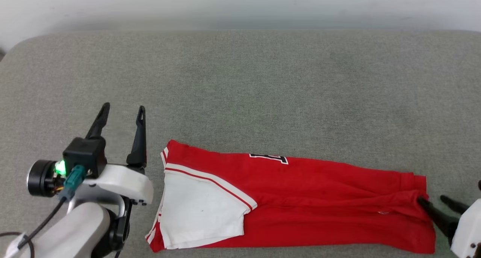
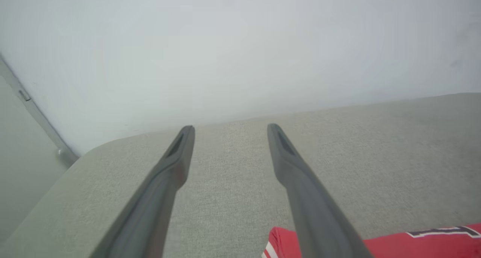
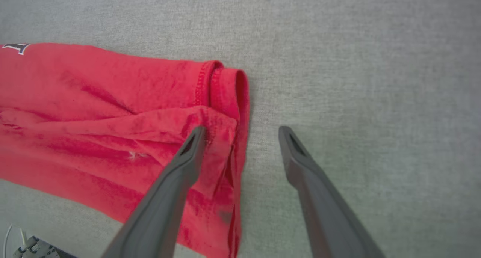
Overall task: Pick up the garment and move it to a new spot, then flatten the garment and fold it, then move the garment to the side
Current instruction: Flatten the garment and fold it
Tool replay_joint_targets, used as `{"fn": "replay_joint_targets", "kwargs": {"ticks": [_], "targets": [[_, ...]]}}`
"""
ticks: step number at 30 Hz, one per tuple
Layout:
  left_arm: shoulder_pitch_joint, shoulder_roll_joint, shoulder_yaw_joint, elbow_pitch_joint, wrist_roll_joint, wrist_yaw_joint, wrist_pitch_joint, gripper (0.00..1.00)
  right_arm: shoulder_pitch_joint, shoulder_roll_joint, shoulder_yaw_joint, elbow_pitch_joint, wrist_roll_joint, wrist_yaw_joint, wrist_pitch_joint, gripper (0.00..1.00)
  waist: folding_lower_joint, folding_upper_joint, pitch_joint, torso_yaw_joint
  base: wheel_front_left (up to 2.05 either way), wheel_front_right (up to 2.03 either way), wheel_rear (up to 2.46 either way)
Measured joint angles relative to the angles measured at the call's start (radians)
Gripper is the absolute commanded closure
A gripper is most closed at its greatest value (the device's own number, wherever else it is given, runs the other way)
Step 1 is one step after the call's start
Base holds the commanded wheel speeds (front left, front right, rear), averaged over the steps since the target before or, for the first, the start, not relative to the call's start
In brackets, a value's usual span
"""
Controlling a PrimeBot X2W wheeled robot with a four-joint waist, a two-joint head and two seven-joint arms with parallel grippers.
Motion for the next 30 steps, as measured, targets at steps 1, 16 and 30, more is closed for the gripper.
{"fn": "replay_joint_targets", "kwargs": {"ticks": [1, 16, 30], "targets": [[0.025, -0.016, 0.035, -0.012, 0.029, 0.010, -0.001, 0.00, 0.008, 0.013, -0.001, 0.006, 0.006, 0.000, 0.007, 0.00, 0.0000, 0.0000, 0.001, 0.002, 0.00, 0.00, 0.00], [0.340, -0.289, 0.419, -0.034, 0.373, -0.070, -0.001, 0.00, 0.025, 0.082, 0.081, 0.034, 0.093, -0.003, 0.100, 0.00, -0.0001, 0.0000, 0.012, 0.043, 0.00, 0.00, 0.00], [0.485, -0.455, 0.550, -0.020, 0.616, -0.182, -0.002, 0.00, -0.017, 0.048, 0.102, 0.075, 0.107, 0.001, 0.084, 1.00, 0.0000, 0.0000, -0.038, 0.046, 0.00, 0.00, 0.00]]}}
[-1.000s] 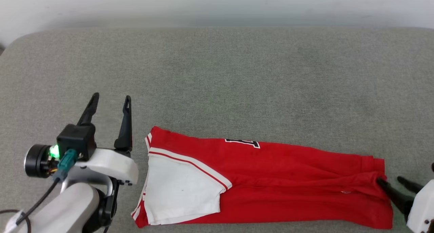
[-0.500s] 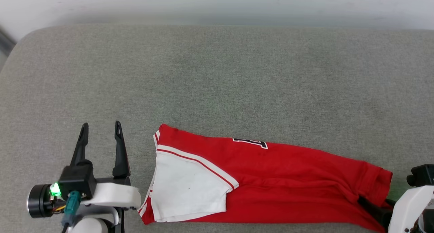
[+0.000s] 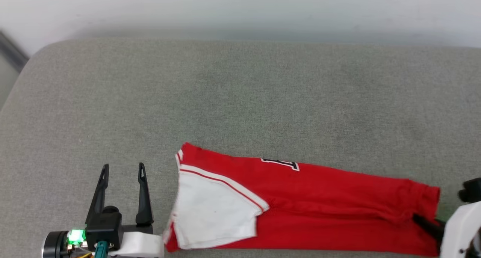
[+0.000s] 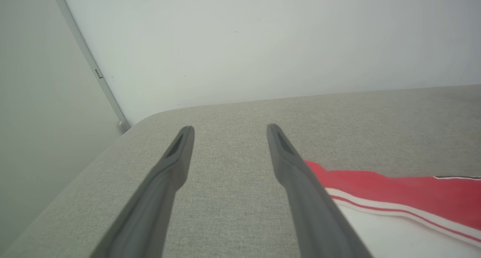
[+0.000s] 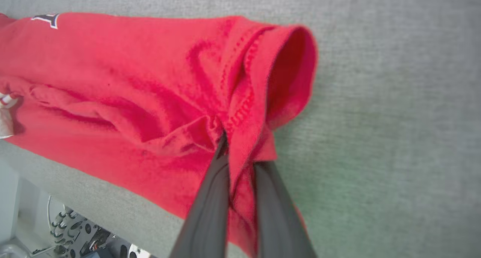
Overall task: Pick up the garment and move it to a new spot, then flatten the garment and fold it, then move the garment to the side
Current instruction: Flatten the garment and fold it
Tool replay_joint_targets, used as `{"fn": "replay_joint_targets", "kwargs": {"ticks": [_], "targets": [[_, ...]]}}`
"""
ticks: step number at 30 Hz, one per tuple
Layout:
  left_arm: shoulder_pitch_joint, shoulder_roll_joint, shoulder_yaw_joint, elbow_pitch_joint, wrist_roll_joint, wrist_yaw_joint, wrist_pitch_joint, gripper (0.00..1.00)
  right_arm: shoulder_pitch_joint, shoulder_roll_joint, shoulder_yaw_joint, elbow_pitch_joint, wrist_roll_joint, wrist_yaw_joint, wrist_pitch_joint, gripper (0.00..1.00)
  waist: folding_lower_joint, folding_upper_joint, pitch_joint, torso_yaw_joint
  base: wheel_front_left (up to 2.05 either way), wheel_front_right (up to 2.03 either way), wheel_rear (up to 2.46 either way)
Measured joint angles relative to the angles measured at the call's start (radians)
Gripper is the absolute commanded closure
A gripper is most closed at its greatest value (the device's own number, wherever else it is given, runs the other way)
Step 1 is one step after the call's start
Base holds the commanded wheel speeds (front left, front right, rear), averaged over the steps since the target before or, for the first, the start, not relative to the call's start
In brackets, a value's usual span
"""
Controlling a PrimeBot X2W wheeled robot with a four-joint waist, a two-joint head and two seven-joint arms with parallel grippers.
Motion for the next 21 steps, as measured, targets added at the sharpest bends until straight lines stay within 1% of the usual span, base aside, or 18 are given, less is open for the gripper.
{"fn": "replay_joint_targets", "kwargs": {"ticks": [4, 8, 11, 13, 15, 17, 21], "targets": [[0.025, -0.030, 0.023, 0.002, 0.033, -0.026, 0.000, 0.00, -0.008, -0.058, -0.034, 0.012, -0.002, 0.000, 0.015, 1.00, 0.0000, 0.0000, -0.023, -0.002, 0.00, 0.00, 0.00], [0.047, -0.050, 0.039, 0.007, 0.061, -0.056, 0.000, 0.00, -0.009, -0.109, -0.078, 0.048, -0.013, 0.000, 0.057, 1.00, 0.0000, 0.0000, -0.044, -0.003, 0.00, 0.00, 0.00], [0.062, -0.062, 0.050, 0.015, 0.074, -0.074, 0.000, 0.00, -0.007, -0.151, -0.085, 0.065, -0.031, 0.000, 0.091, 1.00, 0.0000, 0.0000, -0.058, -0.004, 0.00, 0.00, 0.00], [0.067, -0.068, 0.058, 0.019, 0.081, -0.085, 0.000, 0.00, -0.001, -0.163, -0.082, 0.053, -0.029, -0.001, 0.121, 1.00, 0.0000, 0.0000, -0.068, -0.005, 0.00, 0.00, 0.00], [0.077, -0.075, 0.064, 0.021, 0.088, -0.097, 0.000, 0.00, 0.007, -0.163, -0.076, 0.022, -0.013, -0.001, 0.145, 1.00, 0.0000, 0.0000, -0.076, -0.005, 0.00, 0.00, 0.00], [0.078, -0.082, 0.068, 0.021, 0.095, -0.108, 0.000, 0.00, 0.014, -0.158, -0.072, -0.034, 0.012, -0.001, 0.166, 1.00, 0.0000, 0.0000, -0.082, -0.006, 0.00, 0.00, 0.00], [0.090, -0.091, 0.080, 0.021, 0.106, -0.126, 0.000, 0.00, 0.027, -0.138, -0.056, -0.190, 0.045, -0.001, 0.179, 1.00, 0.0000, 0.0000, -0.085, -0.007, 0.00, 0.00, 0.00]]}}
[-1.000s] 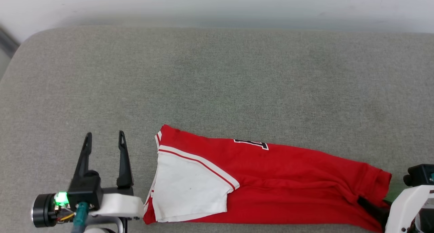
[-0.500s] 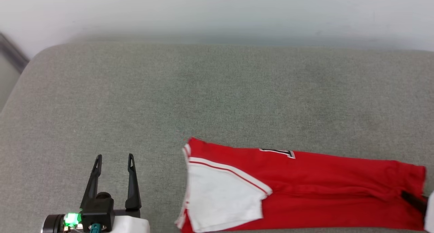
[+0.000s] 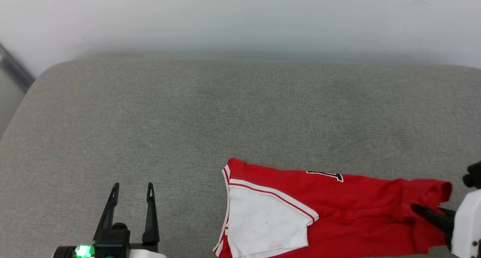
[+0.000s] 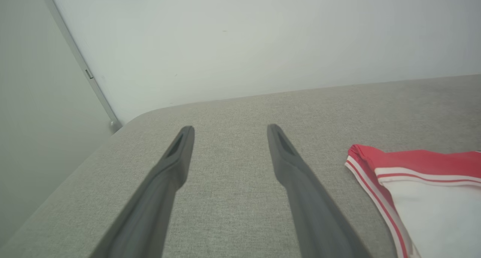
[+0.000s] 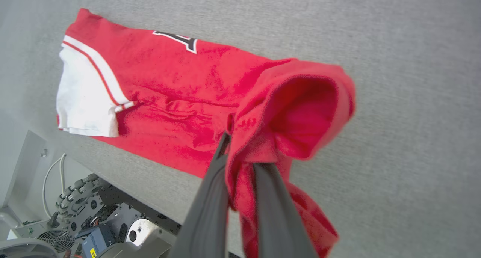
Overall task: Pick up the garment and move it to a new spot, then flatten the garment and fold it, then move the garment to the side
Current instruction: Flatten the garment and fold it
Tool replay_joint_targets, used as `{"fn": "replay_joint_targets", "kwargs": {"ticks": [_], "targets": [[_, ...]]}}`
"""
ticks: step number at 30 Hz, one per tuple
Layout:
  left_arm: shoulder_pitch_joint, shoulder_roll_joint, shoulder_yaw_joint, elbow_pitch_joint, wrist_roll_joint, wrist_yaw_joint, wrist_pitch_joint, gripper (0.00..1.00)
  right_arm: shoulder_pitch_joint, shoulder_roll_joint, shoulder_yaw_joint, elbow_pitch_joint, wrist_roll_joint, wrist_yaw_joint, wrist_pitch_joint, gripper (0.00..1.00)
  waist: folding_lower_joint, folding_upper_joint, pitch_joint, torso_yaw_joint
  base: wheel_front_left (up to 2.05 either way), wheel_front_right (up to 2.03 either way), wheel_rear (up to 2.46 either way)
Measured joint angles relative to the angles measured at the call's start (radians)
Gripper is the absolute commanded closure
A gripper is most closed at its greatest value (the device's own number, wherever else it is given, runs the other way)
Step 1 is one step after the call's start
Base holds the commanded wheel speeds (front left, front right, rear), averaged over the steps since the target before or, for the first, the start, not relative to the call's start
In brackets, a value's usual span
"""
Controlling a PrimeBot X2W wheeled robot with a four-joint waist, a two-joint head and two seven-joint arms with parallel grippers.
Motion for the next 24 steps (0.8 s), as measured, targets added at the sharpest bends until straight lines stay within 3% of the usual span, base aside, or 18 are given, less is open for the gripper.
{"fn": "replay_joint_targets", "kwargs": {"ticks": [5, 11, 16, 24], "targets": [[-0.002, -0.008, 0.007, 0.000, 0.012, -0.020, 0.000, 0.00, -0.044, 0.041, 0.068, -0.178, -0.014, 0.000, 0.038, 1.00, 0.0000, 0.0000, 0.012, 0.001, 0.00, 0.00, 0.00], [-0.026, -0.025, 0.009, 0.004, 0.028, -0.035, 0.000, 0.00, -0.193, 0.121, 0.229, -0.253, -0.086, 0.000, 0.106, 1.00, 0.0000, 0.0000, 0.036, 0.008, 0.00, 0.00, 0.00], [-0.044, -0.034, 0.011, 0.004, 0.036, -0.042, 0.000, 0.00, -0.348, 0.209, 0.385, -0.204, -0.141, 0.000, 0.125, 1.00, 0.0001, 0.0000, 0.064, 0.017, 0.00, 0.00, 0.00], [-0.089, -0.049, 0.012, 0.004, 0.044, -0.054, 0.000, 0.00, -0.517, 0.331, 0.618, 0.011, -0.181, 0.000, 0.098, 1.00, 0.0001, 0.0000, 0.120, 0.037, 0.00, 0.00, 0.00]]}}
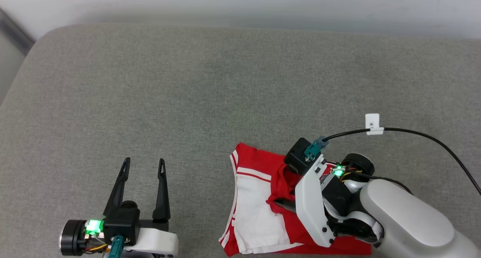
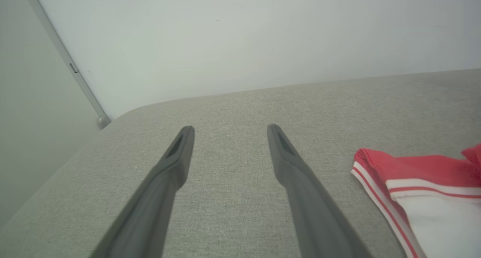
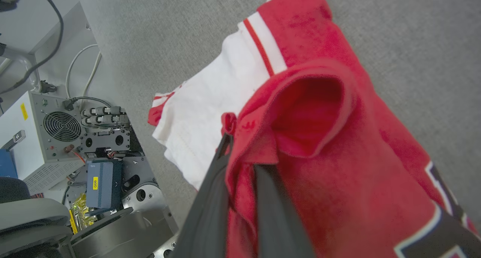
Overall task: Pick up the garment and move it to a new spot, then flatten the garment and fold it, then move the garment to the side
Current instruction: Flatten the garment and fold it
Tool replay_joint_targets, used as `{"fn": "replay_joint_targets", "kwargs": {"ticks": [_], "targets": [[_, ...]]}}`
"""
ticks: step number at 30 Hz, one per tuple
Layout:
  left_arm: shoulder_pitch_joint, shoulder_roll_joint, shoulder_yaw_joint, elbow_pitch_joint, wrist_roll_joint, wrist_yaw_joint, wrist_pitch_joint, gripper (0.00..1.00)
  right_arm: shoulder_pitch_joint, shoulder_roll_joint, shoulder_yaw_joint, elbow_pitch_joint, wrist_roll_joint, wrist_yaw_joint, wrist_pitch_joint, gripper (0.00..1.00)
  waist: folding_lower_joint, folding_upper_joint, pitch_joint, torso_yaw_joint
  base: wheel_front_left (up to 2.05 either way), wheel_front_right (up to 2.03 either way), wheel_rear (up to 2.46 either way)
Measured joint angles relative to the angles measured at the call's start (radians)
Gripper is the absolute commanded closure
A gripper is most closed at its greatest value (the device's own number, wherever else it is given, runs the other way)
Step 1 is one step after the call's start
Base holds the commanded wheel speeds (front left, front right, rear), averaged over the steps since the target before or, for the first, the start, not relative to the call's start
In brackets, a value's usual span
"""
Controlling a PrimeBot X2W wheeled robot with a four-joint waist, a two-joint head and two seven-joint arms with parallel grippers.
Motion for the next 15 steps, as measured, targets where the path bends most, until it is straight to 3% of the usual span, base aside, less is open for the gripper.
{"fn": "replay_joint_targets", "kwargs": {"ticks": [6, 10, 11, 12, 15], "targets": [[-0.022, -0.011, -0.003, 0.006, 0.002, -0.007, 0.000, 0.00, -0.046, 0.031, 0.135, 0.179, -0.014, 0.000, -0.061, 1.00, 0.0000, 0.0000, 0.035, 0.013, 0.00, 0.00, 0.00], [-0.027, -0.012, 0.006, 0.012, 0.002, -0.007, 0.000, 0.00, -0.070, 0.043, 0.164, 0.236, 0.002, 0.001, -0.135, 1.00, 0.0000, 0.0000, 0.037, 0.009, 0.00, 0.00, 0.00], [-0.027, -0.012, 0.009, 0.016, 0.002, -0.008, 0.000, 0.00, -0.075, 0.043, 0.172, 0.242, 0.002, 0.001, -0.157, 0.68, 0.0000, 0.0000, 0.033, 0.006, 0.00, 0.00, 0.00], [-0.027, -0.011, 0.012, 0.019, 0.002, -0.009, 0.000, 0.00, -0.079, 0.041, 0.174, 0.244, 0.005, 0.001, -0.182, 0.00, 0.0000, 0.0001, 0.028, 0.003, 0.00, 0.00, 0.00], [-0.024, -0.010, 0.018, 0.025, 0.002, -0.012, 0.000, 0.00, -0.098, 0.022, 0.167, 0.221, 0.010, 0.000, -0.266, 0.00, 0.0000, 0.0001, 0.007, -0.008, 0.00, 0.00, 0.00]]}}
